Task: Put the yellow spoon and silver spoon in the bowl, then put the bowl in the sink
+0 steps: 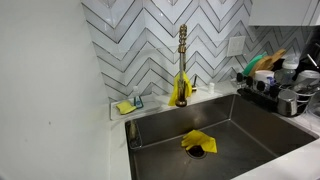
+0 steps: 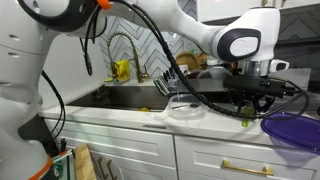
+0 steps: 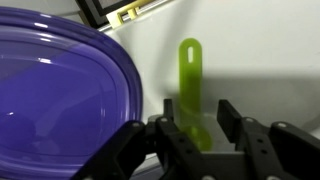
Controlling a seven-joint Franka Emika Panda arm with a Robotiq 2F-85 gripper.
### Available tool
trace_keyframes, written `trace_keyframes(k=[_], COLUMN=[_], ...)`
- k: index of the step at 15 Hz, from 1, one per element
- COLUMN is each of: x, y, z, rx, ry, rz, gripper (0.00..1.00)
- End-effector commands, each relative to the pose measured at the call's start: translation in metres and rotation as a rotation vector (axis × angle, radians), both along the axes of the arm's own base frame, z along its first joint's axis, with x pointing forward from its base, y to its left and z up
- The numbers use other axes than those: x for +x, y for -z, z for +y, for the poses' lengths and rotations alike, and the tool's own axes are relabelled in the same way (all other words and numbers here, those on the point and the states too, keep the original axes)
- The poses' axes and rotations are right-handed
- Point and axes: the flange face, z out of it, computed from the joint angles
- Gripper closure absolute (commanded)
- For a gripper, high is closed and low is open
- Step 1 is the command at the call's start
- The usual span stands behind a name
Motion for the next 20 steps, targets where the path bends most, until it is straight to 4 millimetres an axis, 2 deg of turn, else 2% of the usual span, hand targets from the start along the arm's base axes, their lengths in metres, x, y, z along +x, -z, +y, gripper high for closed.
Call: trace_keyframes(k=[1, 2, 4, 5, 9, 12, 15, 18, 20], x=[0.0, 0.0, -0.004, -0.007, -0.022, -0.034, -0.049, -0.051, -0.05], y=[0.002, 0.0, -0.005, -0.007, -0.033, -0.061, -0.078, -0.092, -0.094], z=[-0.002, 0.001, 0.009, 0.011, 0.027, 0.053, 0.08, 0.101, 0.108], rx=[0.023, 0.026, 0.028, 0.028, 0.033, 0.055, 0.07, 0.085, 0.093], ry=[-0.02, -0.024, -0.031, -0.025, 0.004, -0.032, -0.061, -0.051, -0.048], rz=[0.009, 0.013, 0.036, 0.053, 0.094, 0.083, 0.106, 0.107, 0.105], gripper=[0.8, 0.88, 1.0, 0.95, 0.95, 0.95, 0.95, 0.95, 0.95])
